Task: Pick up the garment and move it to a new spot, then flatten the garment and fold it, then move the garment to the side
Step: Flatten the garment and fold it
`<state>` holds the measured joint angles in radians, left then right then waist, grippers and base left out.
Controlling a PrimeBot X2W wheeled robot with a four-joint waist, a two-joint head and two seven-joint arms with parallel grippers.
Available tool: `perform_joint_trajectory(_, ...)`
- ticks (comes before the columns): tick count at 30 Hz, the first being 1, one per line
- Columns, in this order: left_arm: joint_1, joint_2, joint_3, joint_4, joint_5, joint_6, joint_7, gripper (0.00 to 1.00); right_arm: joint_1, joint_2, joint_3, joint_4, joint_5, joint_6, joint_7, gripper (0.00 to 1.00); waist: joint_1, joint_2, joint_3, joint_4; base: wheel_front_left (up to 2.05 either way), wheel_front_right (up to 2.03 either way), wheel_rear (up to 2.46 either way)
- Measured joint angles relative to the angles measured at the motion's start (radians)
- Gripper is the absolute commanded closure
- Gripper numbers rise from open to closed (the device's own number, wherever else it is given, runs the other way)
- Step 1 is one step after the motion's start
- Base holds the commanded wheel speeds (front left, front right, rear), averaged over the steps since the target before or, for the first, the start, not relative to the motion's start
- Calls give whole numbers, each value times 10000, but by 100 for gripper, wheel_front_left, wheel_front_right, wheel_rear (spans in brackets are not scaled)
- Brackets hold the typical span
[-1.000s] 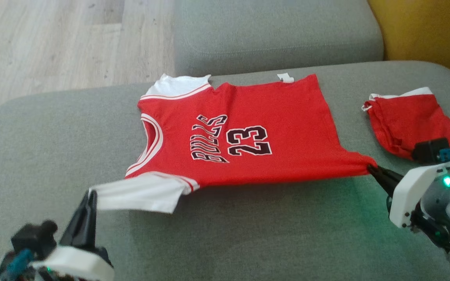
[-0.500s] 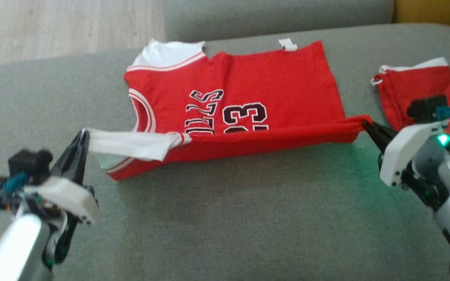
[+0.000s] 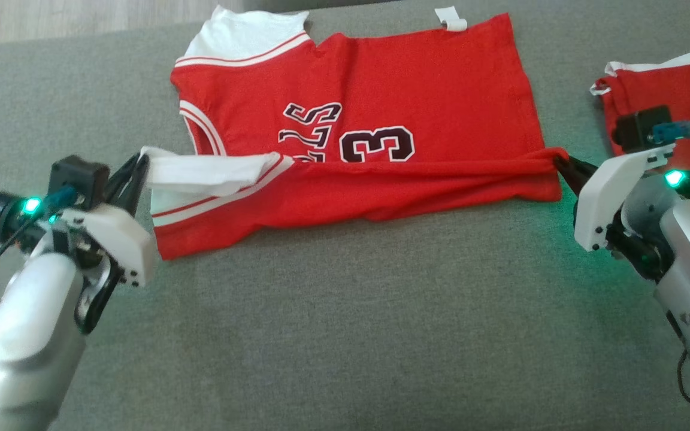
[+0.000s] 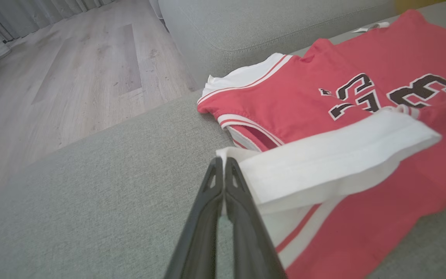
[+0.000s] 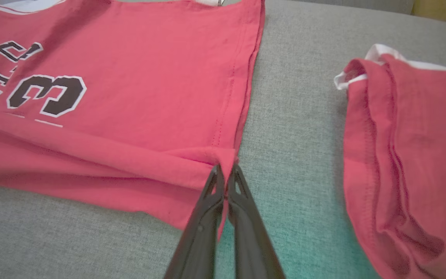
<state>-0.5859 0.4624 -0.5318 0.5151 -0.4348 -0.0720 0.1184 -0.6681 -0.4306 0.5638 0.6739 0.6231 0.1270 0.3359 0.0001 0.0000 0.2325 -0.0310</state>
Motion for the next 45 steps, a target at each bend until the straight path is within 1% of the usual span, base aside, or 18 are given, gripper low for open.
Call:
perform_joint_trajectory(1, -171, -59, -92, 226, 67, -23, -65, 100, -67, 29, 23, 105, 0, 0, -10, 100, 0, 0, 46, 1, 0, 0, 0)
perform_joint_trajectory(2, -344, -111, -174, 454, 119, -100, -136, 67, -147, 69, 23, 236, -27, 0, -92, 57, 0, 0, 87, 2, 0, 0, 0)
perform_joint_trajectory(3, -515, -184, -186, 677, 151, -123, -274, 0, -229, 94, -6, 341, -151, 0, -322, 0, 0, 0, 126, 5, 0, 0, 0)
perform_joint_trajectory(5, -872, -360, -171, 1072, 151, -111, -623, 0, -463, 184, -199, 621, -307, 0, -765, 0, 0, 0, 198, 14, 0, 0, 0)
perform_joint_trajectory(7, -1215, -591, 2, 1354, 117, 10, -1154, 0, -764, 284, -462, 886, -424, 0, -1283, 0, 0, 0, 246, 22, 0, 0, 0)
perform_joint_trajectory(11, -1727, -1103, 648, 1542, -226, 364, -2560, 0, -1232, 539, -1164, 1187, -669, 0, -2821, 0, -1, 0, 172, 64, 0, 0, 0)
perform_joint_trajectory(12, -1753, -1221, 842, 1547, -362, 391, -2899, 0, -1260, 554, -1298, 1197, -788, 0, -3277, 0, -1, 0, 119, 79, 0, 0, 0)
perform_joint_trajectory(13, -1753, -1221, 842, 1547, -362, 391, -2899, 0, -1260, 554, -1298, 1197, -788, 0, -3277, 0, -1, 0, 119, 79, 0, 0, 0)
perform_joint_trajectory(15, -1691, -1430, 1191, 1546, -671, 554, -3338, 0, -1233, 631, -1616, 1256, -1007, 0, -4174, 0, -1, 0, -26, 103, 0, 0, 0)
perform_joint_trajectory(17, -1520, -1605, 1580, 1384, -997, 564, -3565, 0, -1151, 769, -1983, 1254, -1131, 0, -4980, 0, -2, 0, -202, 126, 0, 0, 0)
perform_joint_trajectory(20, -890, -1785, 2080, 765, -1158, 738, -3705, 0, -832, 982, -2606, 1041, -1532, 0, -5659, 0, -3, 0, -497, 152, 0, 0, 0)
perform_joint_trajectory(23, 172, -2010, 2589, -132, -1197, 928, -3707, 0, -65, 1241, -3292, 531, -2080, 0, -5841, 0, -3, 0, -793, 158, 0, 0, 0)
perform_joint_trajectory(26, 1313, -2276, 2911, -928, -974, 997, -3708, 0, 1003, 1691, -3948, -146, -2723, 0, -5841, 0, -4, 0, -1048, 158, 0, 0, 0)
perform_joint_trajectory(30, 2555, -2679, 3064, -1258, -738, 1072, -3708, 0, 2371, 2406, -4573, -775, -3363, 0, -5856, 0, -4, 0, -1246, 151, 0, 0, 0)
perform_joint_trajectory(33, 3035, -2819, 3026, -1005, -527, 1072, -3707, 0, 3062, 2778, -4753, -953, -3812, 0, -5856, 0, -4, 0, -1262, 128, 0, 0, 0)
perform_joint_trajectory(37, 3046, -2826, 3024, -437, -495, 1160, -3672, 0, 3266, 3060, -4922, -1298, -4117, 0, -5856, 0, -3, 0, -1212, 21, 0, 0, 0)
perform_joint_trajectory(40, 2946, -2813, 2987, -29, -495, 1158, -3415, 0, 3257, 3154, -4995, -1509, -4226, 0, -5850, 0, -2, 0, -1110, -86, 0, 0, 0)
perform_joint_trajectory(45, 2388, -2777, 2681, 815, -497, 1022, -2516, 0, 3163, 3227, -4989, -1854, -4311, 0, -5735, 0, -1, 0, -875, -327, 0, 0, 0)
